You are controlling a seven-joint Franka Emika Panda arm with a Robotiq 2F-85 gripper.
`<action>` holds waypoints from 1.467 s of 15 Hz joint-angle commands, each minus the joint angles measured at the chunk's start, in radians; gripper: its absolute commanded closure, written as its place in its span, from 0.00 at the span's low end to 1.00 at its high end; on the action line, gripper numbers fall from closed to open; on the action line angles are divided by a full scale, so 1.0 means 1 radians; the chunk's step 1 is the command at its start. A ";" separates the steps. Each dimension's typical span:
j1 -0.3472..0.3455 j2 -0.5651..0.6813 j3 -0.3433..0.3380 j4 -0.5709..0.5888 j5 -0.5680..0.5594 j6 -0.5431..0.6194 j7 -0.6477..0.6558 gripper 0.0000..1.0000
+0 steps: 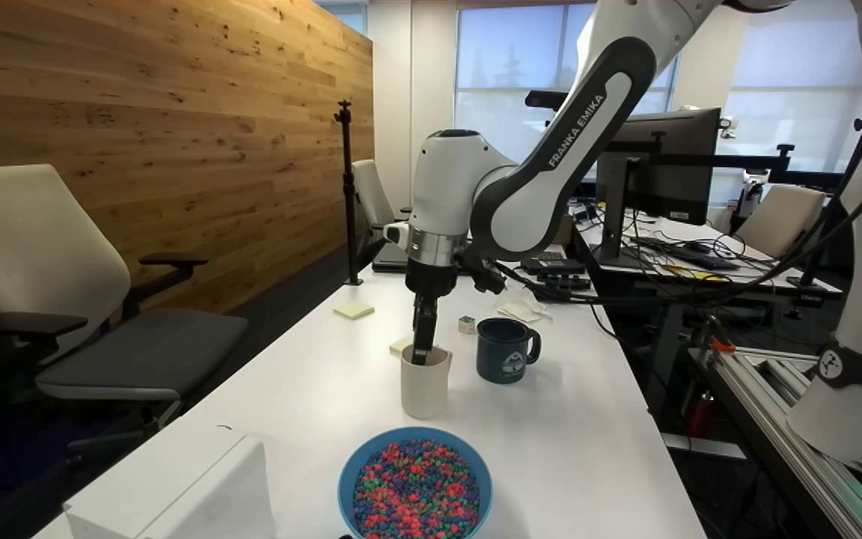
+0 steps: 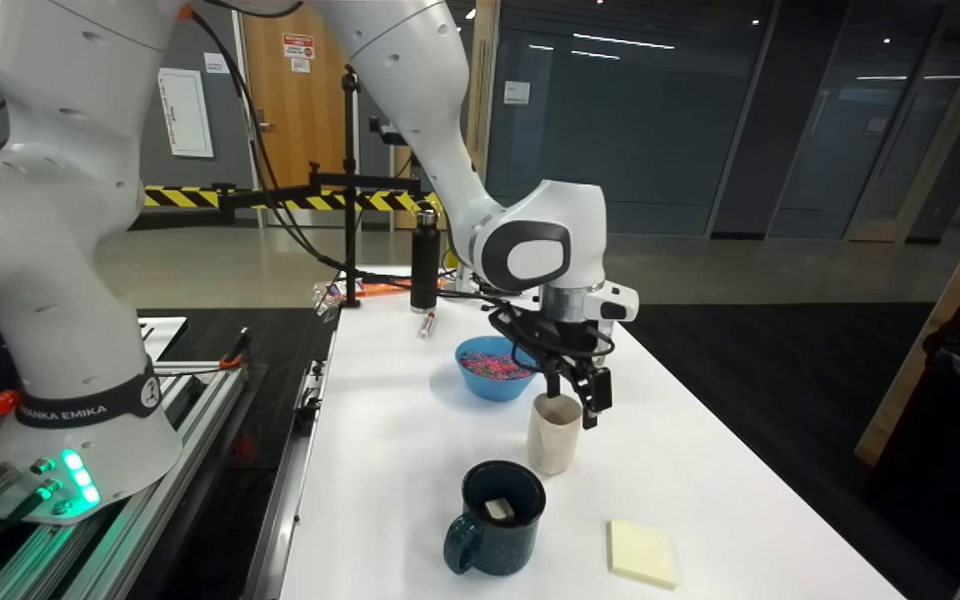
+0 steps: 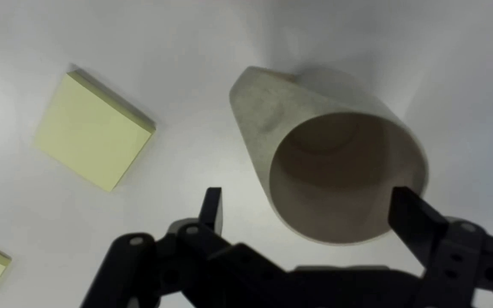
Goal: Put the white mug on top of the dark green mug.
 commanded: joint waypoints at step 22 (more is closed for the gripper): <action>-0.093 0.040 0.034 0.020 0.047 -0.011 -0.102 0.34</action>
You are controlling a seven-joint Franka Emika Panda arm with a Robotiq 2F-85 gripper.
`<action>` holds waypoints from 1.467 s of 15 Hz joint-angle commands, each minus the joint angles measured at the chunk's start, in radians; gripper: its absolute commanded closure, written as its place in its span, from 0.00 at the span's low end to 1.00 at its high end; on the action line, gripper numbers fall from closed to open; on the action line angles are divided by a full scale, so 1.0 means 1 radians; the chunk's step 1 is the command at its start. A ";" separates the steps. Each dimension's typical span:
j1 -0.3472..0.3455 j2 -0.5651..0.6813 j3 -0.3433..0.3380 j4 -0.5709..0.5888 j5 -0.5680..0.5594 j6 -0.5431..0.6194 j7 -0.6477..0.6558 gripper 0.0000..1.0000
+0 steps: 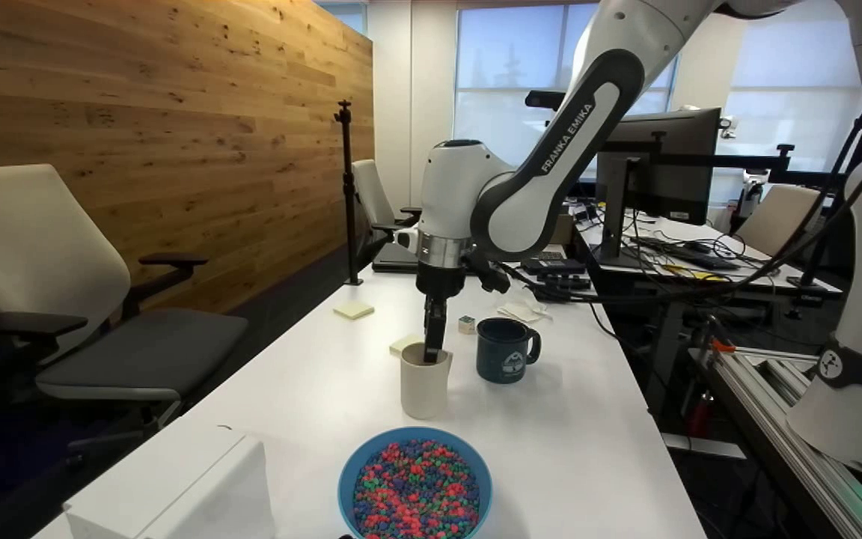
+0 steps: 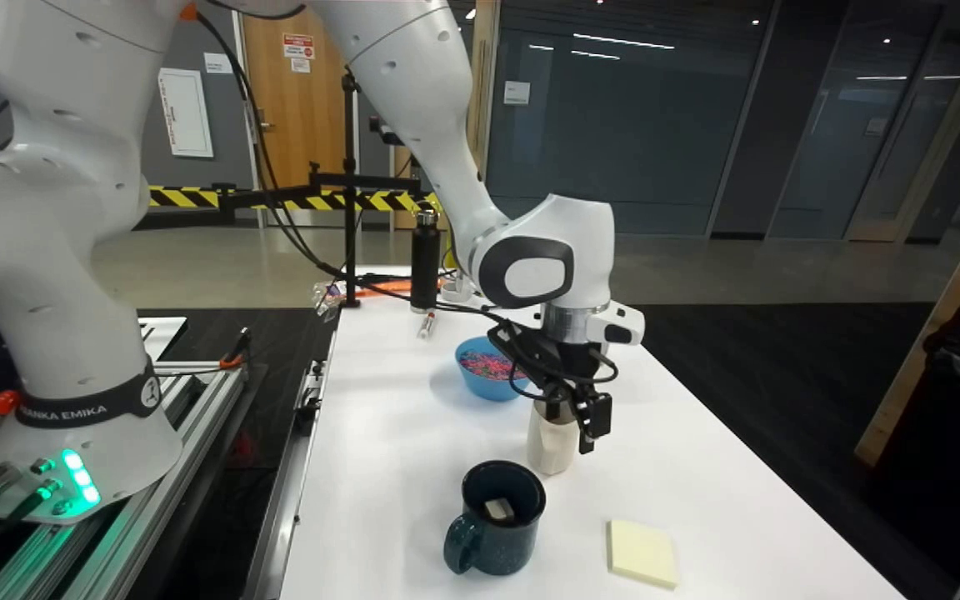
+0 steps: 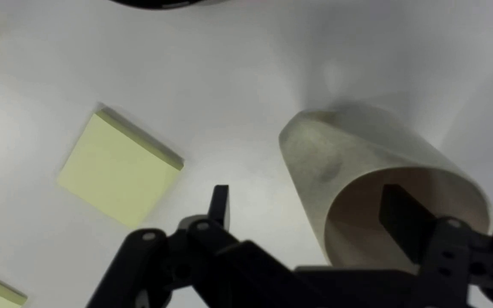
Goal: Put the white mug on top of the dark green mug.
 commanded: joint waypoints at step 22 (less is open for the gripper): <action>0.125 -0.068 -0.023 -0.072 0.014 0.048 0.282 0.96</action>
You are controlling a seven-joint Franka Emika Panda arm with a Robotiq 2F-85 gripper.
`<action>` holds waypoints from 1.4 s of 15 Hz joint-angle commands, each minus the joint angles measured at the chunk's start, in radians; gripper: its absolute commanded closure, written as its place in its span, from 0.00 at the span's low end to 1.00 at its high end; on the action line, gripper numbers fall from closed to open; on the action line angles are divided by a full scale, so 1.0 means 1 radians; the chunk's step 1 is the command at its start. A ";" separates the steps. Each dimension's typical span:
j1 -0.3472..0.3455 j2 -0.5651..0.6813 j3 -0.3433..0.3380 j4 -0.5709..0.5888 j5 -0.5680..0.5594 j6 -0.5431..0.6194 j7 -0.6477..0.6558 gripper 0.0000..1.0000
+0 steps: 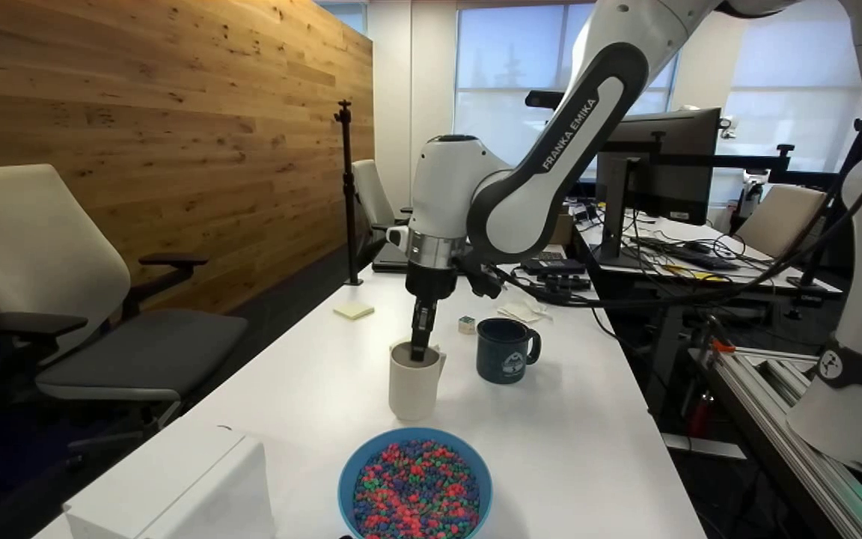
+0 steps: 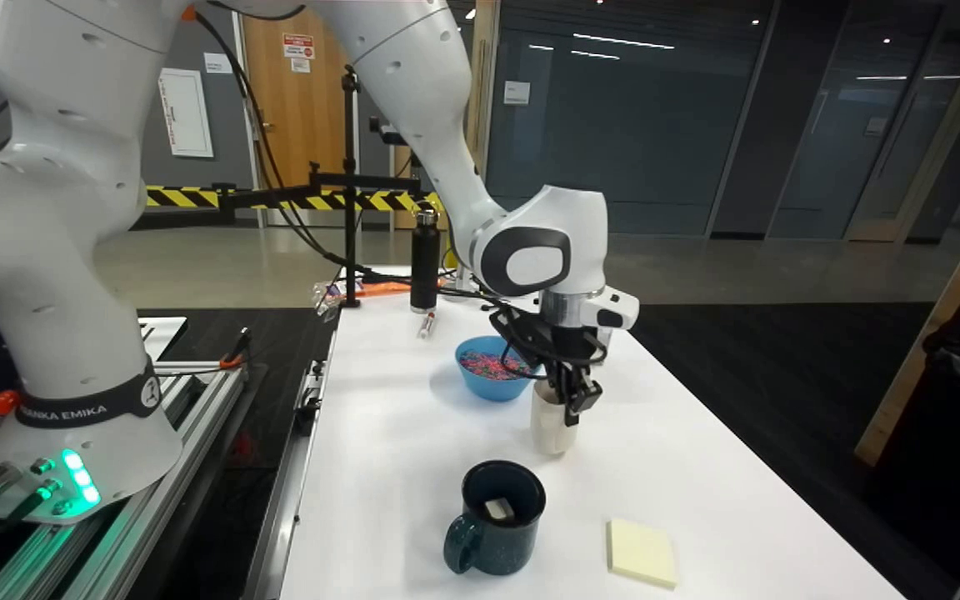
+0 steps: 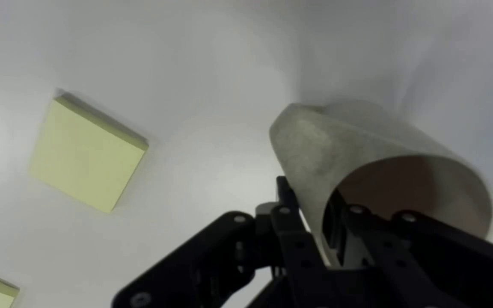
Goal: Put the white mug on top of the dark green mug.
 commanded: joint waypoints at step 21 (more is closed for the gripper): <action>0.375 -0.236 -0.331 -0.293 -0.264 0.055 0.944 0.96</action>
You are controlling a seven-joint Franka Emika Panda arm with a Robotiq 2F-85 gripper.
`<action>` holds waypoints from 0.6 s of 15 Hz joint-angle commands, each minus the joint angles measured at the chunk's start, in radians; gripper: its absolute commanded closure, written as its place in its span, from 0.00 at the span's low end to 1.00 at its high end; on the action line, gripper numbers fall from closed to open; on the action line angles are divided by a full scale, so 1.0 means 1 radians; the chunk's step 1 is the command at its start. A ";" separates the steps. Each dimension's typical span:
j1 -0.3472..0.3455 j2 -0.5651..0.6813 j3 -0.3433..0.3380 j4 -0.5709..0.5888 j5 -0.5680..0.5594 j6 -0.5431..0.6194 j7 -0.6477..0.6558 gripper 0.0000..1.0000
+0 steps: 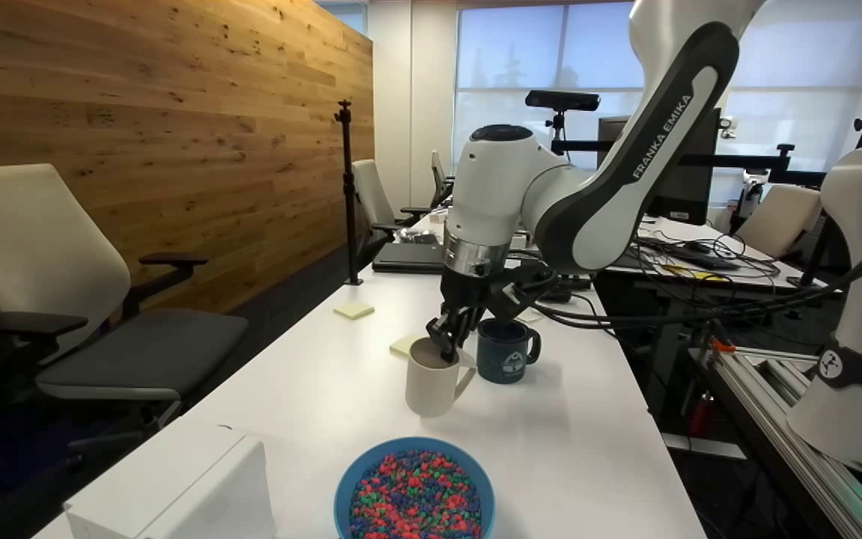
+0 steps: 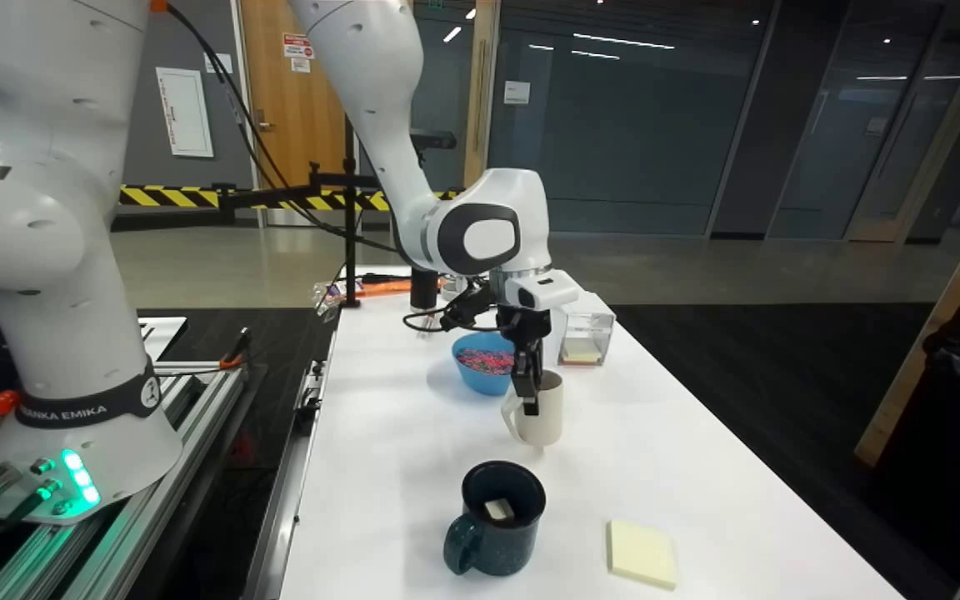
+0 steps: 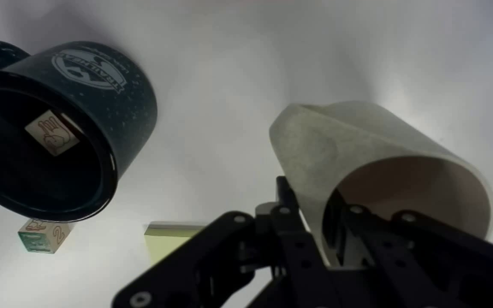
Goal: Put the white mug on top of the dark green mug.
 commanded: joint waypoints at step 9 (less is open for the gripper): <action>-0.142 -0.250 0.040 -0.225 -0.172 -0.007 0.235 0.96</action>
